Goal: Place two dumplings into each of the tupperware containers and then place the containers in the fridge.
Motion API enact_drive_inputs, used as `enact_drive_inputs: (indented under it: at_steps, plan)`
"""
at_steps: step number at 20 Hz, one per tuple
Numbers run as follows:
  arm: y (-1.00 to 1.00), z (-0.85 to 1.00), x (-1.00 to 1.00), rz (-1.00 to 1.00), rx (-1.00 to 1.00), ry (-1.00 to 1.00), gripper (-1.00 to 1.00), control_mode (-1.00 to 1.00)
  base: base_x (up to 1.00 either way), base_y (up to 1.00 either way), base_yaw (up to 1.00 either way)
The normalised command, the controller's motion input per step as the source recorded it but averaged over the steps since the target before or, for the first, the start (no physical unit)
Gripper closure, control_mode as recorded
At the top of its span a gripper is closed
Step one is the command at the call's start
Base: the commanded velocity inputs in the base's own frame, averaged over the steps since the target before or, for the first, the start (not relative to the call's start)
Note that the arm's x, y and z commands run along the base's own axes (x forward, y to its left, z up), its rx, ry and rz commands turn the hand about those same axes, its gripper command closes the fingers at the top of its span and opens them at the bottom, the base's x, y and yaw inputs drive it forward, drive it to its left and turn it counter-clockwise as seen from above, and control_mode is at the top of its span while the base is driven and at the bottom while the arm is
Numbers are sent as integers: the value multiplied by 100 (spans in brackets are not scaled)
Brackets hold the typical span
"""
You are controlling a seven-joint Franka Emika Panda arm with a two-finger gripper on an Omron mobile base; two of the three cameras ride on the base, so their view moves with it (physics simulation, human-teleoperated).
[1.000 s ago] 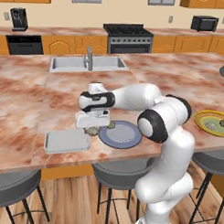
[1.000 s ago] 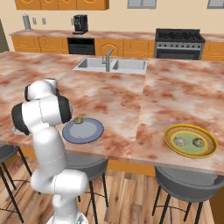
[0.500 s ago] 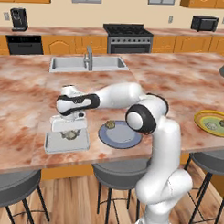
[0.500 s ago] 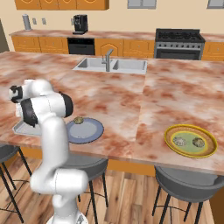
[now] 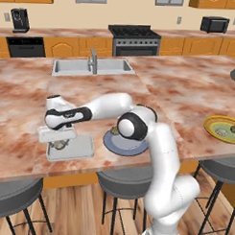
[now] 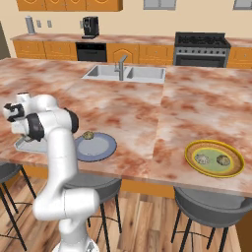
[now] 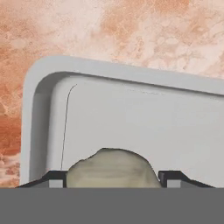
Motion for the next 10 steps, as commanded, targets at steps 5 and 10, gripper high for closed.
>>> enact_drive_inputs:
  at_steps: [5, 10]
  plan:
    - [13, -17, 64, -4, 0, 0, 100, -100, 0, 0, 0]
    - [0, -13, -5, -3, 0, 0, -100, -100, 0, 0, 0]
